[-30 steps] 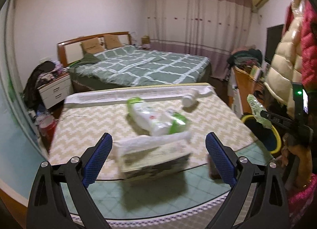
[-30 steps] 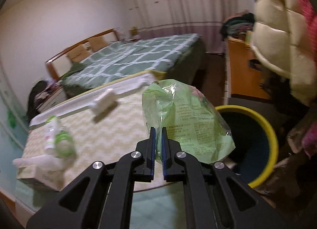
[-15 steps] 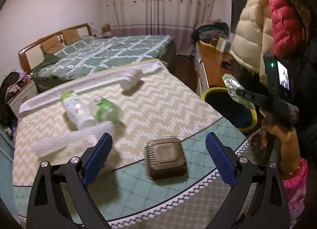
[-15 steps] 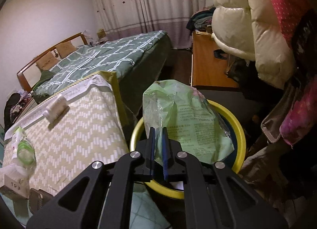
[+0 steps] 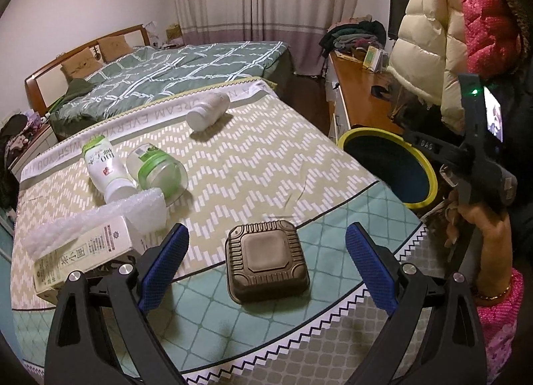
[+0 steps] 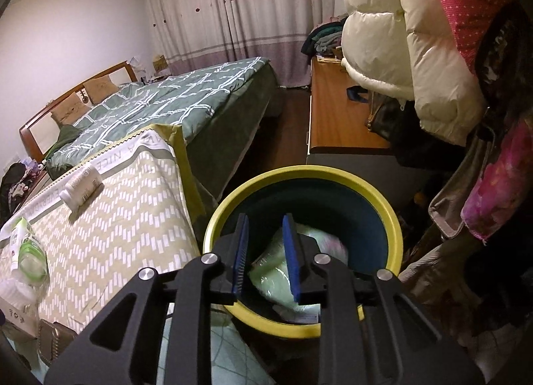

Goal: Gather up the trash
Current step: 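Carry the plastic bag over the yellow bin and open the right gripper, then grasp the brown square container with the left gripper and drop it into the bin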

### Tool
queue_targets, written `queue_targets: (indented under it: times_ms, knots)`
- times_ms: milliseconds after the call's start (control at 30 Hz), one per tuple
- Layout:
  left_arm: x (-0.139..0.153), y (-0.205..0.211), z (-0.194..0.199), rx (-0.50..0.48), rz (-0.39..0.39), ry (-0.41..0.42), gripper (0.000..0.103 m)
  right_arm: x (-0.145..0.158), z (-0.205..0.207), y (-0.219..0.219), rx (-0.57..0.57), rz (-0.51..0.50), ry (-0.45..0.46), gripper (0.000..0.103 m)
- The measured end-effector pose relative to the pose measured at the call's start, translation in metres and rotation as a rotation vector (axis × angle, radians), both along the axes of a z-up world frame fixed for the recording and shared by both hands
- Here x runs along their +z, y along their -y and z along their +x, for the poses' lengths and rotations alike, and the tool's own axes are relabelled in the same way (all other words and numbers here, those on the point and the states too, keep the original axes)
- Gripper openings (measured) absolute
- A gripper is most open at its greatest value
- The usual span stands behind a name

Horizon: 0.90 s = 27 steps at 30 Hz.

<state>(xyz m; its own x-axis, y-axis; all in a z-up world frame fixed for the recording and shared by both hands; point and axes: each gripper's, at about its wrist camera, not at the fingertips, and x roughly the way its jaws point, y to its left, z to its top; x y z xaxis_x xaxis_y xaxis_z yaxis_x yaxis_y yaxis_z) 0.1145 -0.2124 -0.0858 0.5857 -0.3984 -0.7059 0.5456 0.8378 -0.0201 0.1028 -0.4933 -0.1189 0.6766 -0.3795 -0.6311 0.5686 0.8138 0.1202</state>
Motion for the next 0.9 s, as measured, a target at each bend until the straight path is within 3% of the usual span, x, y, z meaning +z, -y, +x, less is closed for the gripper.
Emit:
queue_targets:
  times_ms: [567,833,900]
  knots:
    - [-0.044,0.016,0.017,0.016,0.071,-0.083,0.092,0.000,-0.001,0.003,0.006,0.018,0.007,0.024]
    - [-0.057,0.017,0.024,0.024,0.068,-0.133,0.072,0.001,-0.001,0.002,0.005,0.016,0.012,0.024]
    - [-0.058,0.017,0.024,0.027,0.064,-0.131,0.069,0.001,-0.002,0.002,0.005,0.011,0.015,0.029]
